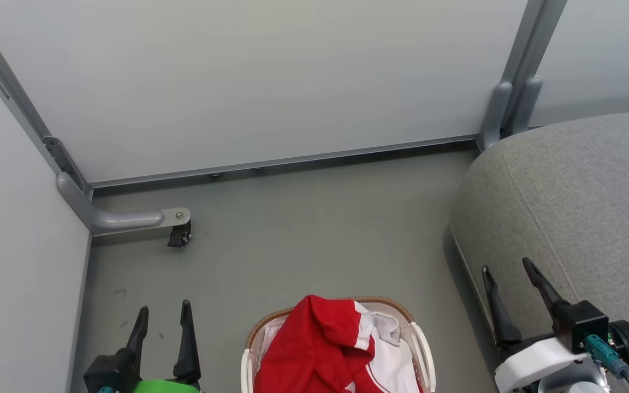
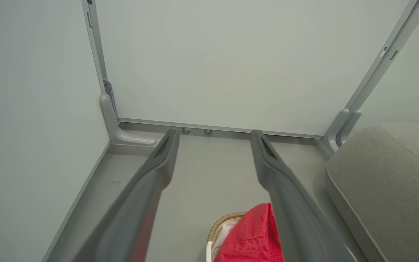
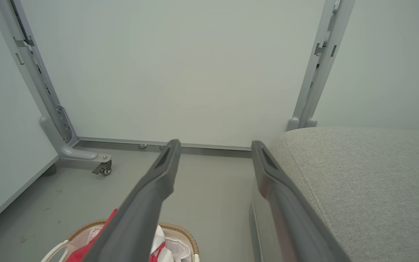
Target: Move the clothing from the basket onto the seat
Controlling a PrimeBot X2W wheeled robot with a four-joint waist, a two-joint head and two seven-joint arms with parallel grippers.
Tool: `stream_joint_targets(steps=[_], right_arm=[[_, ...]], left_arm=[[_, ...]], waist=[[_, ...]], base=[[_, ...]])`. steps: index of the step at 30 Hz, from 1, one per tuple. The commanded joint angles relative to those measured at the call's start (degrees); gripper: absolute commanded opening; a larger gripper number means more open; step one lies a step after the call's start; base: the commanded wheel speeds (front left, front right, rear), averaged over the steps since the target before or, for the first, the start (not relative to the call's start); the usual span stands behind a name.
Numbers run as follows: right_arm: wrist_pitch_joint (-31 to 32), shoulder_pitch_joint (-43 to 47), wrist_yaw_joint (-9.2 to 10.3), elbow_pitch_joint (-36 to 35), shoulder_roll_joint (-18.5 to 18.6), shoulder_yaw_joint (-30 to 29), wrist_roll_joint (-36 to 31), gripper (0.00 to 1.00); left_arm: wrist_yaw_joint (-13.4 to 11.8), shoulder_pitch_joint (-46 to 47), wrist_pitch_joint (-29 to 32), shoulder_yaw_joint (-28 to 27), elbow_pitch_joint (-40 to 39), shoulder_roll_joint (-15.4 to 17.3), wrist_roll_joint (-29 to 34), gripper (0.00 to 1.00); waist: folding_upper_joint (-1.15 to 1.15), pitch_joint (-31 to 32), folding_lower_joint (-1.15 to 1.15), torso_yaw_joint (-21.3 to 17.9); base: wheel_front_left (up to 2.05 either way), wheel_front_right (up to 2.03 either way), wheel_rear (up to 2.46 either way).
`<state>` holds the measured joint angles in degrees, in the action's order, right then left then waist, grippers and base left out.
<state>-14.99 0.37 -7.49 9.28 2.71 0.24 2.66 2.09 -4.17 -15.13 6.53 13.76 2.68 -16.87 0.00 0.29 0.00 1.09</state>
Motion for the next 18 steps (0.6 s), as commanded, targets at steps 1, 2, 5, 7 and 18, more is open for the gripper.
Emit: stream_joint_targets(steps=[1, 2, 5, 7, 18], right_arm=[[-0.29, 0.24, 0.0, -0.1, 0.33, -0.08, 0.4, 1.0], [-0.29, 0.26, 0.0, -0.11, 0.33, -0.08, 0.44, 1.0], [-0.29, 0.13, 0.0, -0.71, 0.33, -0.3, -0.04, 1.0], [-0.29, 0.16, 0.0, -1.05, 0.32, -0.34, -0.19, 1.0], [-0.29, -2.41, 0.0, -3.04, 0.32, -0.26, -0.3, 1.0]], left_arm=[[0.26, -0.32, -0.04, 0.0, 0.02, 0.38, 0.1, 1.0], [0.29, -0.31, -0.04, 0.01, -0.03, 0.38, 0.1, 1.0], [0.34, -0.24, -0.04, 0.07, -0.24, 0.37, 0.12, 1.0], [0.29, -0.12, -0.03, 0.14, -0.47, 0.37, 0.17, 1.0], [0.88, 3.29, -0.01, 3.39, -2.33, 0.36, 2.11, 1.0]], waist=[[0.0, -0.03, 0.0, 0.02], [0.0, -0.06, 0.0, 0.04], [0.0, -0.18, 0.0, 0.08], [0.0, -0.32, 0.0, 0.06], [0.0, -5.9, 0.0, -1.86]], base=[[0.0, 0.0, 0.0], [0.0, 0.0, 0.0], [0.0, 0.0, 0.0], [0.0, 0.0, 0.0], [0.0, 0.0, 0.0]])
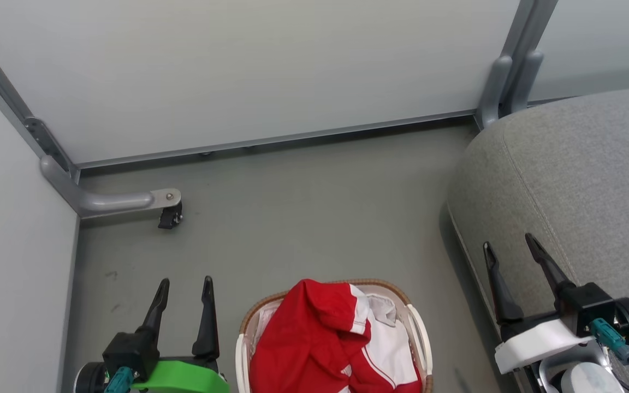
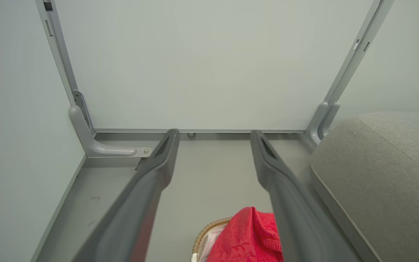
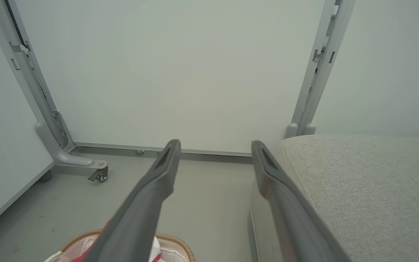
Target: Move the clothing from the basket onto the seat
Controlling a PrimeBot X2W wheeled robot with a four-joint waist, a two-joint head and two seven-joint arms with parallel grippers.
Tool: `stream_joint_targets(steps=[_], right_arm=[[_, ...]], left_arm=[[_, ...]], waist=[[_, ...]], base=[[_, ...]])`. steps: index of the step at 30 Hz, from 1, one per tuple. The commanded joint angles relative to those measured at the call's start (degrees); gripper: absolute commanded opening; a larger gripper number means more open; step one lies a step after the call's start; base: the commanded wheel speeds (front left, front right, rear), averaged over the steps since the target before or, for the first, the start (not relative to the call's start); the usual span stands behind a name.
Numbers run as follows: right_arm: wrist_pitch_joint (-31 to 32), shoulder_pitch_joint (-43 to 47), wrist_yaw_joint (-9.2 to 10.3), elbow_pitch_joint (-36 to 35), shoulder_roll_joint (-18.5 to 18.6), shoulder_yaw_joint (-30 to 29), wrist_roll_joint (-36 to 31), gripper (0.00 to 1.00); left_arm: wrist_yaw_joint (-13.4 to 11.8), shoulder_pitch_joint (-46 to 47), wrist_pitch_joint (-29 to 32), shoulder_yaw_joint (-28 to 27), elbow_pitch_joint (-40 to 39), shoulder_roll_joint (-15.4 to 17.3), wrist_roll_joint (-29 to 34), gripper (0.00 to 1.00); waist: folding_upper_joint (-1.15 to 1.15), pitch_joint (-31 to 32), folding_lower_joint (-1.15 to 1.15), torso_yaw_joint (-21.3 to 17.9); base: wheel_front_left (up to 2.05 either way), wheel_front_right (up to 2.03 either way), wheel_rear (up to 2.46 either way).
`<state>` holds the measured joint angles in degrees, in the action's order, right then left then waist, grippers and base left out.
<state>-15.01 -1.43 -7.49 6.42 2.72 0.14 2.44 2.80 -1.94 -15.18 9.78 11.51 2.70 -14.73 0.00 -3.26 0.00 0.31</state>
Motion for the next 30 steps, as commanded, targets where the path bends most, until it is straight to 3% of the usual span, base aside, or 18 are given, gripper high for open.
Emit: stream_joint_targets(steps=[1, 12, 23, 30], right_arm=[[-0.26, -1.11, 0.01, -0.47, 0.31, -0.04, -0.04, 1.0], [-0.26, -9.8, 0.01, -2.35, 0.26, 1.63, 1.17, 1.0], [-0.26, -17.43, 0.01, -3.18, 0.23, 4.75, 4.58, 1.0], [-0.26, -19.26, 0.01, -3.35, 0.22, 7.15, 6.91, 1.0]], left_arm=[[0.2, 1.75, 0.04, 0.53, -0.23, 0.33, -0.11, 1.0], [1.38, 15.55, 0.05, 4.33, 5.63, 0.34, 4.21, 1.0], [2.56, 29.65, 0.03, 4.5, 23.13, 0.38, 7.05, 1.0], [3.16, 34.36, 0.04, 5.35, 32.03, 0.41, 7.44, 1.0]], waist=[[0.0, -3.62, 0.0, -1.48], [0.0, -19.05, 0.0, -6.75], [0.0, -32.0, 0.0, -12.89], [0.0, -36.31, 0.0, -15.67]], base=[[0.0, 0.0, 0.0], [0.0, 0.0, 0.0], [0.0, 0.0, 0.0], [0.0, 0.0, 0.0]])
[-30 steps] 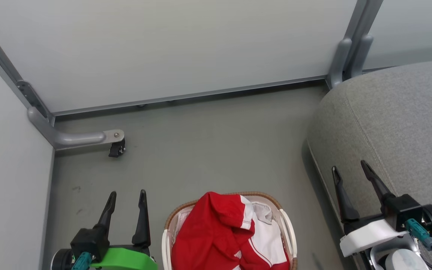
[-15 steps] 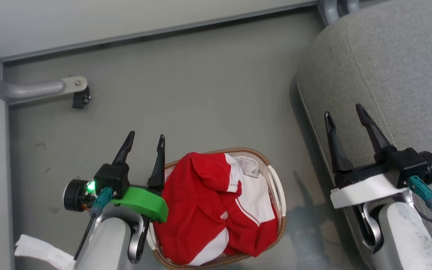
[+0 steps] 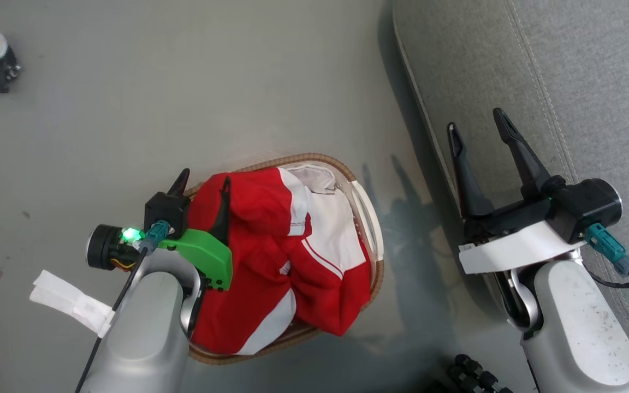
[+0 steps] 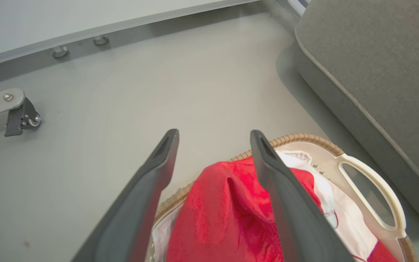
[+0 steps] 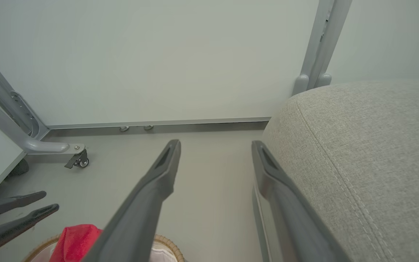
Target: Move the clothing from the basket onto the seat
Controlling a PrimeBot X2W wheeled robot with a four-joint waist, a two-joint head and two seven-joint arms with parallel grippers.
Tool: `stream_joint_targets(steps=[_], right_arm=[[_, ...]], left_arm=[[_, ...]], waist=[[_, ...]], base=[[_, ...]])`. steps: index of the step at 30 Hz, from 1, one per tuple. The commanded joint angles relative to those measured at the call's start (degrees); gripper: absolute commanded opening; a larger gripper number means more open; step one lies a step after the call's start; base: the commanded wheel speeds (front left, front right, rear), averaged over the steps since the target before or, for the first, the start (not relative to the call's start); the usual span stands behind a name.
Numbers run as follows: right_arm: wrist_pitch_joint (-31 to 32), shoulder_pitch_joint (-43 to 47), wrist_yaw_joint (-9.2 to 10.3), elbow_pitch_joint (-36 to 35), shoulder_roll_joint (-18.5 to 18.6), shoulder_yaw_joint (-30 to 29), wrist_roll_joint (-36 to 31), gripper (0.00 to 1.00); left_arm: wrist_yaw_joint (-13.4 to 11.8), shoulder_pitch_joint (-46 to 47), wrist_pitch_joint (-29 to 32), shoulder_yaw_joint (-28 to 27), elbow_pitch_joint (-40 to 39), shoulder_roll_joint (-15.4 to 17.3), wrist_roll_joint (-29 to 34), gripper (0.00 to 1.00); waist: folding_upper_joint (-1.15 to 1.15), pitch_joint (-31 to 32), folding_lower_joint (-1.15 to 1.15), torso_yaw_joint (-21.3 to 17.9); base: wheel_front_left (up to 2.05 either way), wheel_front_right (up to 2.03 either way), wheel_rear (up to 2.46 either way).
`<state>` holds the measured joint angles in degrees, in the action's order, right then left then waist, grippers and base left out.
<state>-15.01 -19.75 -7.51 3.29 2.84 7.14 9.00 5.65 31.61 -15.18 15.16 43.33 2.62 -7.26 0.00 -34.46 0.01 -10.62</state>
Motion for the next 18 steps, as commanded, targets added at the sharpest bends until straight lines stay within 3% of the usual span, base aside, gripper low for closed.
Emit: stream_joint_targets(steps=[1, 15, 16, 18], right_arm=[[-0.26, -1.03, 0.04, -0.16, 0.09, 0.49, 0.68, 1.0], [-0.26, -1.22, 0.04, -0.18, 0.11, 2.8, 2.58, 1.0], [-0.26, -1.03, 0.04, 0.05, 0.11, 2.86, 2.53, 1.0], [-0.26, -0.61, 0.04, 0.49, 0.11, 3.19, 2.37, 1.0]], left_arm=[[0.33, 1.42, 0.03, 0.15, 1.84, 0.52, 0.07, 1.0], [0.82, 6.2, 0.04, 0.26, 17.37, 1.44, -1.51, 0.99], [0.88, 6.21, 0.04, 0.32, 17.82, 1.32, -1.78, 0.65], [1.16, 6.02, 0.04, 0.37, 18.01, 1.15, -2.31, 0.22]], waist=[[0.0, -5.61, -0.01, -5.08], [0.0, -7.9, -0.01, -7.23], [0.0, -7.64, -0.01, -7.19], [0.0, -7.01, -0.01, -7.15]], base=[[0.0, 0.0, 0.0], [0.0, 0.0, 0.0], [0.0, 0.0, 0.0], [0.0, 0.0, 0.0]])
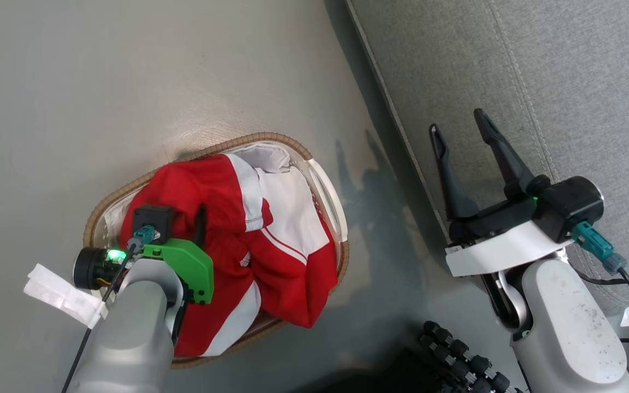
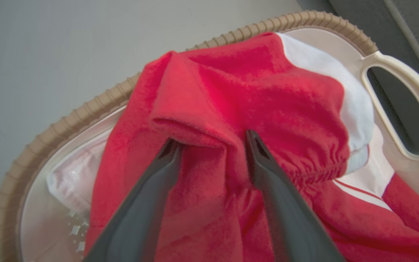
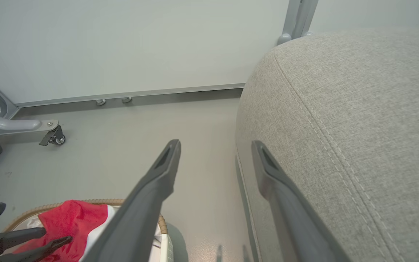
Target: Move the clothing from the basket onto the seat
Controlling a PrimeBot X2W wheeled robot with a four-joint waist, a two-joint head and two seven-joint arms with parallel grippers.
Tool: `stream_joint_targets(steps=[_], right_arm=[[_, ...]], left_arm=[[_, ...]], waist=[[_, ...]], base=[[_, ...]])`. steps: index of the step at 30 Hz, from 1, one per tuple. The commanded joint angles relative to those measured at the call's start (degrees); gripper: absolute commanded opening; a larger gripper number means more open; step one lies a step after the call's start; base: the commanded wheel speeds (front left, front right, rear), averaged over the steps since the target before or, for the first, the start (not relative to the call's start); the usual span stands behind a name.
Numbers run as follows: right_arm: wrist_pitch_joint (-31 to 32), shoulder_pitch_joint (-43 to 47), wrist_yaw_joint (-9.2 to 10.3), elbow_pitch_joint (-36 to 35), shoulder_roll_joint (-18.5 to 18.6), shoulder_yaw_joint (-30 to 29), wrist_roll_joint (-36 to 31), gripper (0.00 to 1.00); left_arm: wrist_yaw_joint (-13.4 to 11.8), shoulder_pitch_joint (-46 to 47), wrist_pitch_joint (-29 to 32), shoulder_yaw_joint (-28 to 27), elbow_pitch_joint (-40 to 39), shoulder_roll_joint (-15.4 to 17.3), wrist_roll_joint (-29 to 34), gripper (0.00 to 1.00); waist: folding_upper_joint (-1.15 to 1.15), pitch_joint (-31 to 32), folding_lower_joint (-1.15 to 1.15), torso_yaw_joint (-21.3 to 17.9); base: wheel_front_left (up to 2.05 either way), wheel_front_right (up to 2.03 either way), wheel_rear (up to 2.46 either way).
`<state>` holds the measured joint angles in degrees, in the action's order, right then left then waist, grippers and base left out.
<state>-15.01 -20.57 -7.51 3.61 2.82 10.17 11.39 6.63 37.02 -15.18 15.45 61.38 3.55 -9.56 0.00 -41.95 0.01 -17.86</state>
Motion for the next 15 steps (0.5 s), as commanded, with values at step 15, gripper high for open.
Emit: stream_joint_targets(steps=[15], right_arm=[[-0.26, 4.41, 0.04, 2.72, 0.17, -0.51, -4.09, 1.0]], left_arm=[[0.92, -6.79, 0.04, 4.4, -7.06, -0.55, -4.34, 0.0]], waist=[[0.0, 12.22, -0.01, 4.8]], base=[[0.0, 0.0, 0.0]])
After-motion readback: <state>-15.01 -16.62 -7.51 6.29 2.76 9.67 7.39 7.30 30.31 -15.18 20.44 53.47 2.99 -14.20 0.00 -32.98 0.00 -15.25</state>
